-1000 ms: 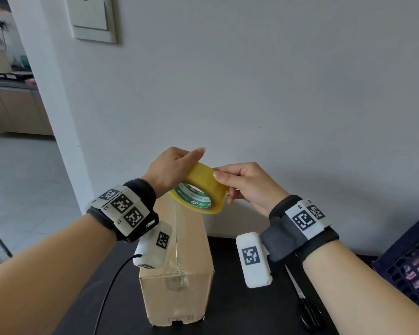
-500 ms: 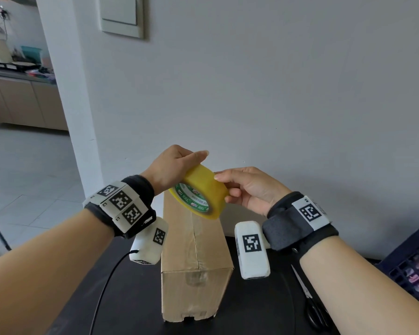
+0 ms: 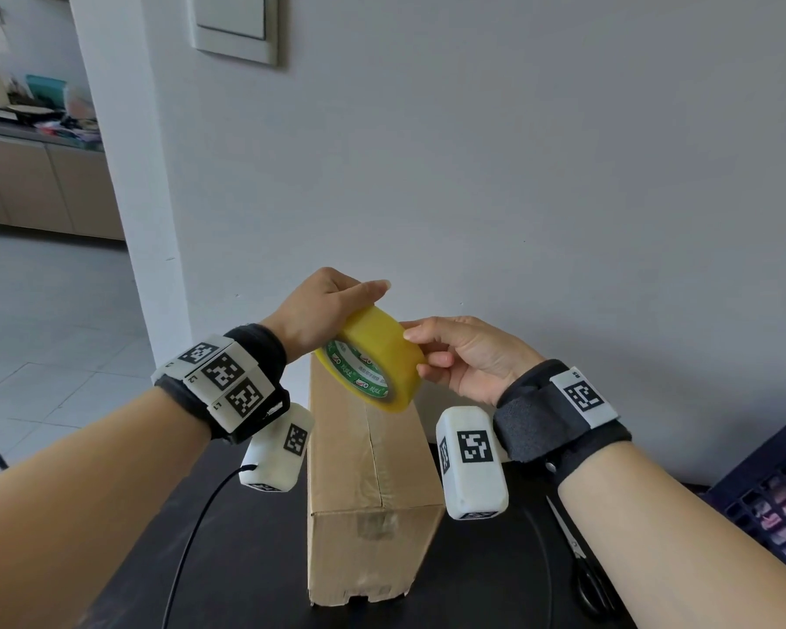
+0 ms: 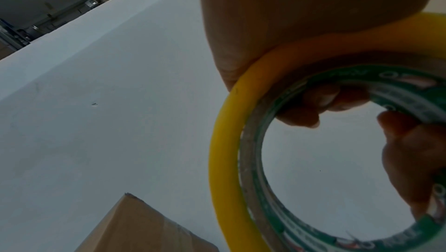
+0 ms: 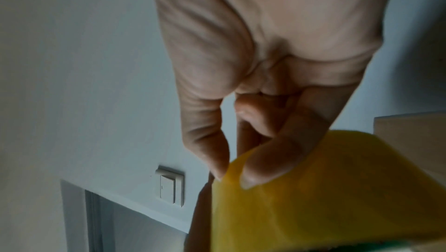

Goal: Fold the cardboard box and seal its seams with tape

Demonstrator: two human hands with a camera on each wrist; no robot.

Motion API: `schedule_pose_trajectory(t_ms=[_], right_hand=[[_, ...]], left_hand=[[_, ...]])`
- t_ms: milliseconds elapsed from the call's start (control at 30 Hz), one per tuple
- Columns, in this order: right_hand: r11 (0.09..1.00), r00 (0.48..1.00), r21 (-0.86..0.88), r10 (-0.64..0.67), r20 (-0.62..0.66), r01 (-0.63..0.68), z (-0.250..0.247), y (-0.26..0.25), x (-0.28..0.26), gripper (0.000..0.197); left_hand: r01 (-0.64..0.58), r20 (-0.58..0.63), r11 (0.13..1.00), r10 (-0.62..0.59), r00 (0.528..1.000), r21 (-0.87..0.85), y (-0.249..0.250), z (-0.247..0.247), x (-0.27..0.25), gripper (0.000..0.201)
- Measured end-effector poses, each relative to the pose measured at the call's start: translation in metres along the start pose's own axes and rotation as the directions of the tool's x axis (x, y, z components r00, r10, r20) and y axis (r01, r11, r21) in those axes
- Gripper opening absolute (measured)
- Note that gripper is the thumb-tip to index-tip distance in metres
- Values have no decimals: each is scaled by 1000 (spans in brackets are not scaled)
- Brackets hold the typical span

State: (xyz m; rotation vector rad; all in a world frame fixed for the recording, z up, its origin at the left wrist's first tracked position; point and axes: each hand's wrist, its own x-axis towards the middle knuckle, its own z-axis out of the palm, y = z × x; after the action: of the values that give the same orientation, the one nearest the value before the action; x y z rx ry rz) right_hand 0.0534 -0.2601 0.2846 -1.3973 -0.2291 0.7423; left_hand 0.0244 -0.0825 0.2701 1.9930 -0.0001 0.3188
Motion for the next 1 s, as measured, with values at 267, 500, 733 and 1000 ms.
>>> schedule_pose_trajectory(t_ms=[267,500,733,1000], right_hand=[[998,995,39,58,-75,-55,1,-1,4,14],[998,998,56,24,-56,-21,-2,2,4,14],[995,995,75,74,-61,-69,-5,1,2,12],[999,988,2,52,-148,-53,-10,4,1,36]], left_hand=[[-25,4,999,25,1000,35,-4,3,5,59],[-21,0,997,21,1000,68,-6,3,9,52],[-23,9,999,23,1000,27,-5,9,10,50],[-38,0,998,38,999,48,-3,17,16,60]])
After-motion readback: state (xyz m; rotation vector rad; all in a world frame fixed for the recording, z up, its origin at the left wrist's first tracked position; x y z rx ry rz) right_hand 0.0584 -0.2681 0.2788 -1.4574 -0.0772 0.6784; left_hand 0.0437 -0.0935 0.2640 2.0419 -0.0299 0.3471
